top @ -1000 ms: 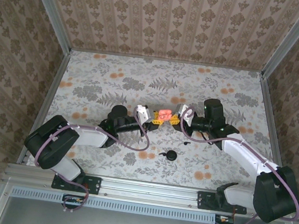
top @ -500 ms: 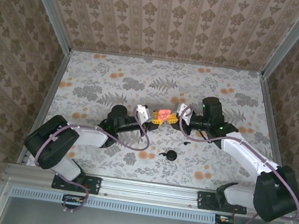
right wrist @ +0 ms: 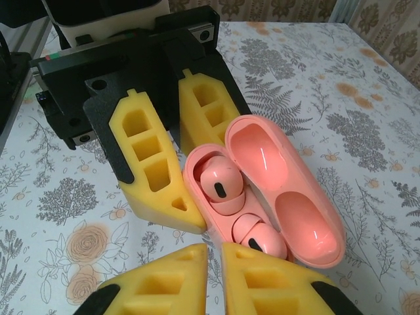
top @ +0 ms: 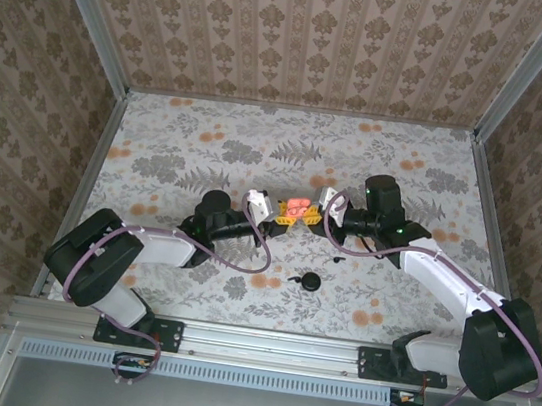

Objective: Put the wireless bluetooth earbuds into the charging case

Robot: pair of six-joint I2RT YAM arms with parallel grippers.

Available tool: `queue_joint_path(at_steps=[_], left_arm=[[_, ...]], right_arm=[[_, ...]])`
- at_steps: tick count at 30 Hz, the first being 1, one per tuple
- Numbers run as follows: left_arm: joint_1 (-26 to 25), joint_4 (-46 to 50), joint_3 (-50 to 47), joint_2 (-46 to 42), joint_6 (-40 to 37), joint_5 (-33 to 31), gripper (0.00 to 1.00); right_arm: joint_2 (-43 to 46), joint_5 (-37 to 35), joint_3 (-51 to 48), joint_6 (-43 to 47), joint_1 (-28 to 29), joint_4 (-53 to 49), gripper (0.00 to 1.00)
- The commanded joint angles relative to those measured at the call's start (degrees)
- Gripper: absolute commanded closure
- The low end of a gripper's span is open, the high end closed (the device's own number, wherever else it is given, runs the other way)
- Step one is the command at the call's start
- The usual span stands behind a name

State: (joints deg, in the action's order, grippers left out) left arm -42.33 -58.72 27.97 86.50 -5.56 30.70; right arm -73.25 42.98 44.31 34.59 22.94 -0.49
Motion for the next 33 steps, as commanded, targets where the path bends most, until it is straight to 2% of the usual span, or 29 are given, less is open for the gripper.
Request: queue_joint_path(at_steps=[1,6,9,13,15,17,21,33], left_arm=[[0.2,-0.3,1.4,-1.9,-0.2,1.4,0.86],[0.2,-0.1,2.2,-1.8,0.1,4.6,0.86],[0.4,0.7,2.8,-1.8,0.2,7.8,0.86],[0.3,0.7,3.5,-1.7,0.4,11.1,0.86],[0.4,0.7,3.9,-1.7,0.6,12.4,0.86],[0.4,0.4,4.1,-1.7,1.1,13.2,0.86],[0.4,0.0,4.5,-1.7,1.3,13.9,0.86],[0.3,0.1,4.8,-1.7,1.4,13.8,0.86]], right_arm=[[0.9,2.2,1.1,1.1,0.2,-0.7,0.83],[5.2,2.3,-1.6,0.0,-1.4,1.1,0.78],[8.7,3.6,-3.6,-1.1,-3.1,2.3,0.70],[13.1,3.5,-7.0,-3.0,-5.2,5.5,0.47],[14.0,1.8,-7.0,-2.7,-5.6,4.1,0.34],[13.4,0.1,-4.5,-1.7,-5.7,-1.0,0.25],[10.2,0.9,0.8,1.6,-5.5,-9.9,0.21],[2.2,3.9,7.5,6.7,-2.3,-15.4,0.22]])
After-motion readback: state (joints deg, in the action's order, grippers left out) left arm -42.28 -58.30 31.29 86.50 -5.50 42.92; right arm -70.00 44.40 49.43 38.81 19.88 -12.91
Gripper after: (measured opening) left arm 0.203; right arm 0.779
